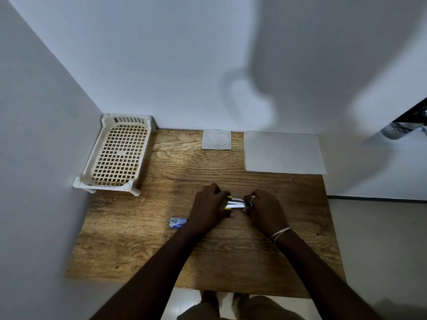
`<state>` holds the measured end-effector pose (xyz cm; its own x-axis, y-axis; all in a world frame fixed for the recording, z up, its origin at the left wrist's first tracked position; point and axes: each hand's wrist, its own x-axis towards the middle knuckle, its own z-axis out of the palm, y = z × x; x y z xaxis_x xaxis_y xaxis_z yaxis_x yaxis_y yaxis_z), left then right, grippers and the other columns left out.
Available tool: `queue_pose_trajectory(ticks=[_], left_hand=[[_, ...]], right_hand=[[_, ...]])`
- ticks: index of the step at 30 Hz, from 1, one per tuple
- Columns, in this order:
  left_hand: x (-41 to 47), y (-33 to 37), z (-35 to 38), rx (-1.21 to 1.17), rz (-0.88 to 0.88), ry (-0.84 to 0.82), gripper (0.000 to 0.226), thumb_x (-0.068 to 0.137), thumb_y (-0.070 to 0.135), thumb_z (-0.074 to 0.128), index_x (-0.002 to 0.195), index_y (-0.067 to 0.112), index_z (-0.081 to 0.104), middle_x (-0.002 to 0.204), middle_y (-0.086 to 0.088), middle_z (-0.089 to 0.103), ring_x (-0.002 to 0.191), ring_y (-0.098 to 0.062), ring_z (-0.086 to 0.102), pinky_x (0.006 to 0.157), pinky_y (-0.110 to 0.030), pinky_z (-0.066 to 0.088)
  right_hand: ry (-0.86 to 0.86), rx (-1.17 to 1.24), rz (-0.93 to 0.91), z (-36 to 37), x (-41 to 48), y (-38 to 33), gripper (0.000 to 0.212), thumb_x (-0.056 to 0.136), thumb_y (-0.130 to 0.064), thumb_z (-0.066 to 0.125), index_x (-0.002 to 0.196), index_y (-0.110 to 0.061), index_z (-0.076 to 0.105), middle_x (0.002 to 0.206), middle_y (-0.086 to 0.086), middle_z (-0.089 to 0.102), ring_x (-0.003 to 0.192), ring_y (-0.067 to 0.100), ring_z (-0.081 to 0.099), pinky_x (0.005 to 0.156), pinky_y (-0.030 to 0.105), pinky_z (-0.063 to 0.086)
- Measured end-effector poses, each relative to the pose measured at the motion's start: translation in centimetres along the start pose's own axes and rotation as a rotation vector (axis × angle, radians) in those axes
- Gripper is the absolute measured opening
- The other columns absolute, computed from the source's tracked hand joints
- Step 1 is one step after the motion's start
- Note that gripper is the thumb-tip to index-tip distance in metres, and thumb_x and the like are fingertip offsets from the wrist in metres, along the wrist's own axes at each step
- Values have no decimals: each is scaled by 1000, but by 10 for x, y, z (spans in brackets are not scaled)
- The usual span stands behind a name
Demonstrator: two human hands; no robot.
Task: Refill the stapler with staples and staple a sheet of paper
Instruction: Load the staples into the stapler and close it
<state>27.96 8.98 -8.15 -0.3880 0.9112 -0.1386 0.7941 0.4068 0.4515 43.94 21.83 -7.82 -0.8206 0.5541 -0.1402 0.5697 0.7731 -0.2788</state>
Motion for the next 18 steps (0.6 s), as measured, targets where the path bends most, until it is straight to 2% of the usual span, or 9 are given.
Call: queue_pose_trajectory(ticks=[4, 7, 9, 11, 13, 16, 18], left_hand=[[-2, -6, -4, -9, 36, -18, 80, 67, 72, 73, 134, 30, 58, 118, 2, 54, 107, -20, 49, 85, -36, 39], [-4, -14, -11, -36, 62, 18, 85, 71, 78, 61, 138, 26, 55, 123, 0, 55, 112, -20, 50, 90, -38, 42], [-3, -21, -16, -83, 55, 111, 69, 83, 65, 62, 135, 20, 58, 124, -3, 57, 113, -22, 54, 93, -39, 46], [3, -29, -23, -105, 26, 191, 53, 91, 47, 66, 131, 14, 60, 125, -7, 59, 114, -25, 56, 95, -39, 48], [11, -38, -32, -86, -14, 202, 50, 91, 37, 69, 133, 11, 58, 132, -9, 57, 120, -27, 54, 100, -38, 45], [27, -51, -45, -41, -48, 136, 67, 86, 30, 75, 143, 9, 49, 147, -13, 49, 133, -31, 46, 110, -40, 39], [41, -58, -53, 27, -53, 57, 85, 82, 35, 78, 151, 9, 37, 157, -14, 37, 142, -31, 35, 115, -40, 31]], right_hand=[[2, -9, -5, -2, -3, 0, 38, 79, -43, 73, 112, -25, 68, 101, 0, 65, 94, 24, 60, 75, 37, 47], [51, 61, -13, -6, 0, -2, 45, 86, -41, 67, 124, -18, 65, 116, 4, 66, 107, 26, 59, 87, 39, 50], [113, 105, -23, -12, 8, -8, 43, 88, -34, 67, 126, -13, 65, 120, 8, 65, 111, 28, 59, 92, 40, 50], [166, 127, -32, -18, 22, -16, 43, 87, -30, 69, 125, -11, 65, 119, 11, 65, 110, 30, 60, 90, 40, 51], [160, 143, -7, -22, 40, -26, 47, 86, -31, 71, 128, -12, 62, 124, 10, 64, 114, 28, 58, 93, 38, 49], [88, 136, 34, -24, 70, -34, 62, 85, -35, 71, 139, -14, 52, 140, 8, 54, 127, 26, 50, 103, 38, 44], [35, 98, 46, -24, 91, -36, 74, 82, -35, 74, 145, -12, 44, 148, 10, 46, 134, 28, 44, 108, 40, 41]])
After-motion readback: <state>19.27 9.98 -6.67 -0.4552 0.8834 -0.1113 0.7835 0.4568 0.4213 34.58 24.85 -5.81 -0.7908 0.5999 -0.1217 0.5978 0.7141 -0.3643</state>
